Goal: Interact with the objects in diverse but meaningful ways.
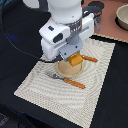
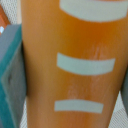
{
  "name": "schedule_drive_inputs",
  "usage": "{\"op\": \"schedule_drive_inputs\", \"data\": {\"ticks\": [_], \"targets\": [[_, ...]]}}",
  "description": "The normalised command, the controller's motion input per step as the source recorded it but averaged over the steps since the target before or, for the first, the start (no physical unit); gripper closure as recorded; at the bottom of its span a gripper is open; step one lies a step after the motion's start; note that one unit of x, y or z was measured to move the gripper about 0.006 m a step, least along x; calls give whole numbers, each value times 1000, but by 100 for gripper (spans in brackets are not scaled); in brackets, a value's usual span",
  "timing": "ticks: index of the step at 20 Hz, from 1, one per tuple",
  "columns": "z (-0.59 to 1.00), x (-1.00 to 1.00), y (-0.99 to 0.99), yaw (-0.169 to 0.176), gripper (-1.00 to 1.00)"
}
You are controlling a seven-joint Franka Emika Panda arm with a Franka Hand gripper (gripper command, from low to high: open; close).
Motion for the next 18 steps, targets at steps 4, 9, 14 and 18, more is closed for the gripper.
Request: {"op": "schedule_drive_inputs", "data": {"ticks": [4, 9, 14, 18], "targets": [[-182, 214, 12, -4, 100], [-140, 435, 0, -27, 100], [-163, 360, 0, -15, 100], [294, 619, 74, -51, -100]]}}
